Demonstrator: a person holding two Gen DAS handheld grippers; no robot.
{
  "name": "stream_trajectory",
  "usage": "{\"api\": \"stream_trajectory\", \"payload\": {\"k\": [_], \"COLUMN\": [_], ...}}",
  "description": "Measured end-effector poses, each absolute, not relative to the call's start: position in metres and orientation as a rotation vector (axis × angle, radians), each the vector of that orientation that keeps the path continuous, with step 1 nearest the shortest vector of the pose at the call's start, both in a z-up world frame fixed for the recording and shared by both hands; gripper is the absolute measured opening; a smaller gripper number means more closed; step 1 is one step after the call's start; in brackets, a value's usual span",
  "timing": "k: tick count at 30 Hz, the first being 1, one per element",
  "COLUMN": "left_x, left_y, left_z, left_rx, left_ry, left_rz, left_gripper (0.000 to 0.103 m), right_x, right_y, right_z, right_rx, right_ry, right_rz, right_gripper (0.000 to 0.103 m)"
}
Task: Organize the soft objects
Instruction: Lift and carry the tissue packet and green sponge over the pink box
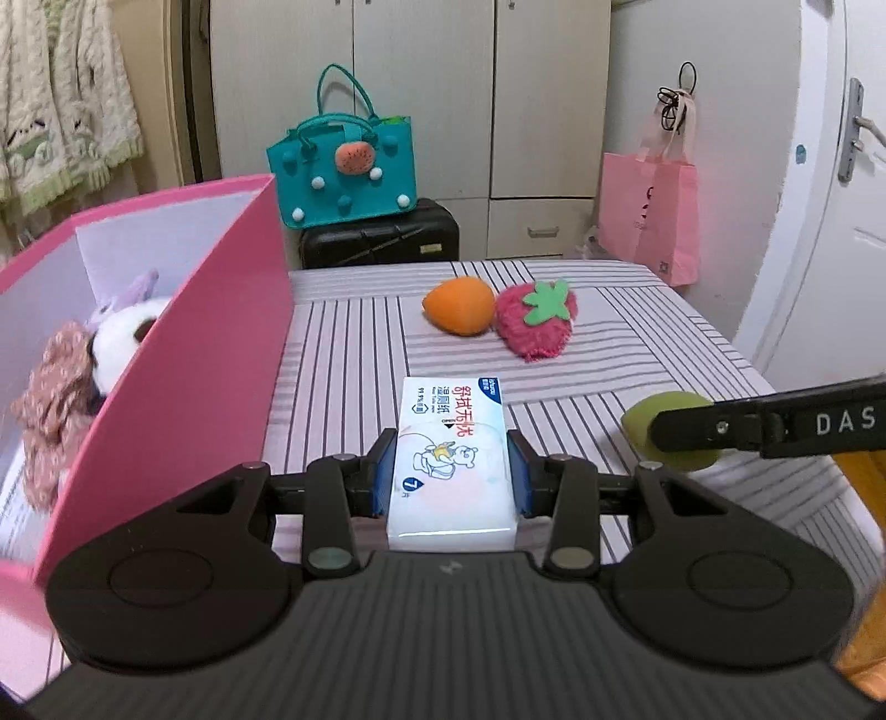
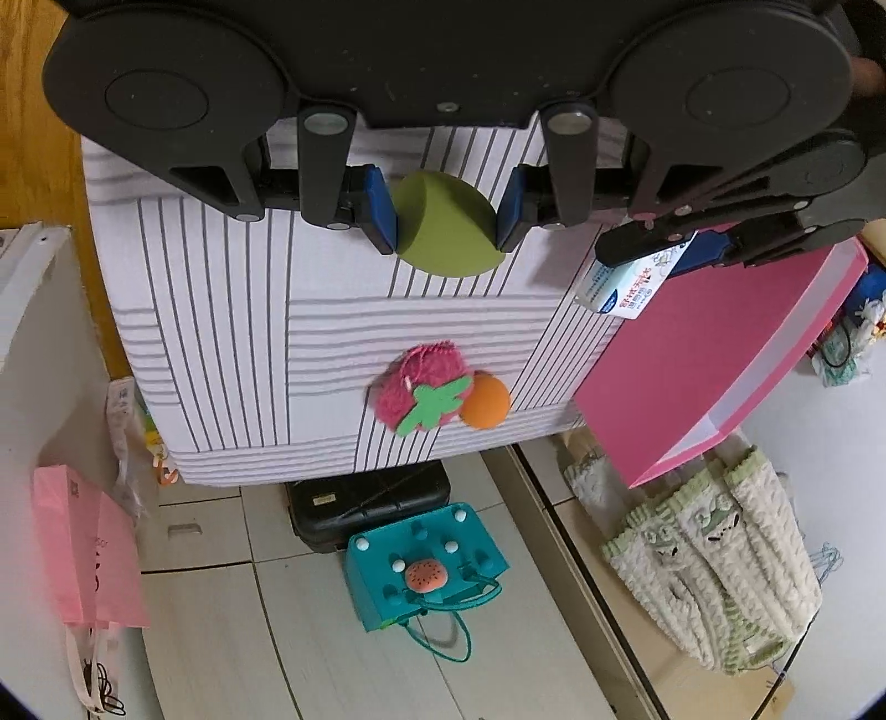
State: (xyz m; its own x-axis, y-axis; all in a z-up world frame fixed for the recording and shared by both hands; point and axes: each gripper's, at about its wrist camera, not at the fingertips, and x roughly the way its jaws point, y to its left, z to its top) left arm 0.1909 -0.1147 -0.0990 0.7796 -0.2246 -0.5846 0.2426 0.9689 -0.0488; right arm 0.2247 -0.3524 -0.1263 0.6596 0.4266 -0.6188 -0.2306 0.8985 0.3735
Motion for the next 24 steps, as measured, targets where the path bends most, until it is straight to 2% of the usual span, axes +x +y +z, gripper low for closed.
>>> {"api": "stream_trajectory", "payload": {"k": [7,18,24], "left_x": [0.168,0.140,0.122], "left_y": [-0.105,-0.075,-0.051], "left_z": [-0.092,-0.075,-0.059], "left_rx": [0.039,0.038,0.070], "left_ry": [0.622,0.735,0.715], "left_rz": [-0.298,-0.509,-0.493], "left_gripper": [0.039,0.039,0.039], "right_x": [0.203,0.167,0.152], "right_y": [-0.341,-0.317,-0.296], "right_z": [-0.125,-0.104,-0.096], "right_rx": [0.264,0.185,0.178], "right_ry": [0.788,0.821,0.881], "right_rz": [0.378,0.455,0.552], "right_gripper": [0.045,0.045,0.045]}}
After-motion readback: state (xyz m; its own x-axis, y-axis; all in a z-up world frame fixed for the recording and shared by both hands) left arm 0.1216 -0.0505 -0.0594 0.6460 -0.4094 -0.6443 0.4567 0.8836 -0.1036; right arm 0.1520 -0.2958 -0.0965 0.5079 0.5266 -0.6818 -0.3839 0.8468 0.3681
